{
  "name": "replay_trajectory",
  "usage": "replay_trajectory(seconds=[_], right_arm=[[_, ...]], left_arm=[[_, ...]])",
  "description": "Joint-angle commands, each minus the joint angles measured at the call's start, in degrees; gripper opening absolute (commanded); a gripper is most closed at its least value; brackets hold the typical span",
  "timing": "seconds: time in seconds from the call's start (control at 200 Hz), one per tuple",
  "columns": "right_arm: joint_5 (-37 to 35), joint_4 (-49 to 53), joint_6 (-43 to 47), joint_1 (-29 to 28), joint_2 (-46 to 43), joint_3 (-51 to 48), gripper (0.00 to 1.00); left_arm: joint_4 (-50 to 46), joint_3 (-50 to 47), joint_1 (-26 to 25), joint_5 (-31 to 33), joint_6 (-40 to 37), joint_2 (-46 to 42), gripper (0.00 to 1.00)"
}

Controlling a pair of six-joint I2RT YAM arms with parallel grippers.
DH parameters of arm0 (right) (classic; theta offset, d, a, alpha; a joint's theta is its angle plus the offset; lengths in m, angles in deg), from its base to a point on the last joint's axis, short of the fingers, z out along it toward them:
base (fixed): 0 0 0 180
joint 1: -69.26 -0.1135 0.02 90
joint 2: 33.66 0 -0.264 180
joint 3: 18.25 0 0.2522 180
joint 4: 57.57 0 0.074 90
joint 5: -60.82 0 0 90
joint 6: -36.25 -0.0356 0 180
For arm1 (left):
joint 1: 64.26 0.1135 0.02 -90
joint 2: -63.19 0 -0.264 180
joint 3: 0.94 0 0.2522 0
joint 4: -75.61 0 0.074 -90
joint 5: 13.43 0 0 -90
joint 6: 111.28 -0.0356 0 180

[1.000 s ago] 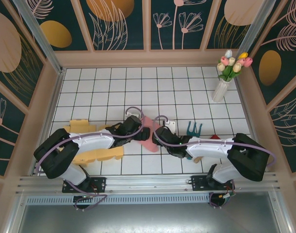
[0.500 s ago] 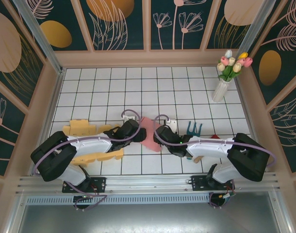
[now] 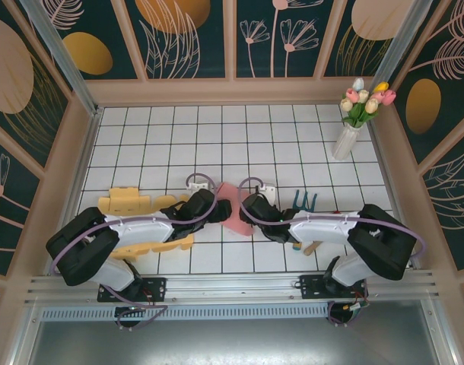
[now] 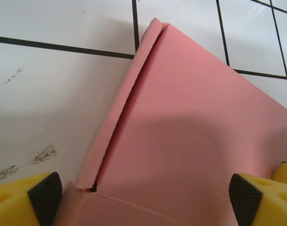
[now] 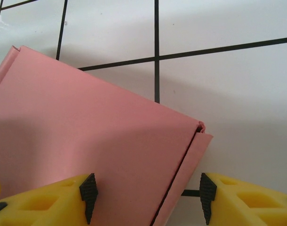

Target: Fold the paper box

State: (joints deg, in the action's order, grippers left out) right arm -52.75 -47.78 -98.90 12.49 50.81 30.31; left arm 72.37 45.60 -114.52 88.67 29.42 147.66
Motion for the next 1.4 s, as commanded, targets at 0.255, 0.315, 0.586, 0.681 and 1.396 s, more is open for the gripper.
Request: replay_trajectory(seconds=[0.255,0.315,0.586,0.681,1.396], right_arm=[[2.3,-0.6,2.3,1.5,2.4,0.6,0.63],[2.4,-0.6,2.4,1.5,2.3,0.6,0.63],[2.0,0.1,3.1,1.6,1.4,0.2,0.63],[1.9,0.4,3.6,1.7,0.9,0.1,0.63],[-3.2,8.0,-13.0,-10.2,-7.2,-0.3,0.57]], left_arm=[[-1.8,3.3,-0.3,1.5,4.6,2.1,0.98],[-1.9,3.5,-0.3,2.2,5.3,2.8,0.97],[-2.2,3.3,-0.4,5.2,5.8,5.0,0.92],[-2.3,3.2,-0.4,5.8,5.5,5.2,0.91],[-1.1,2.2,-0.4,7.0,5.5,5.8,0.87]])
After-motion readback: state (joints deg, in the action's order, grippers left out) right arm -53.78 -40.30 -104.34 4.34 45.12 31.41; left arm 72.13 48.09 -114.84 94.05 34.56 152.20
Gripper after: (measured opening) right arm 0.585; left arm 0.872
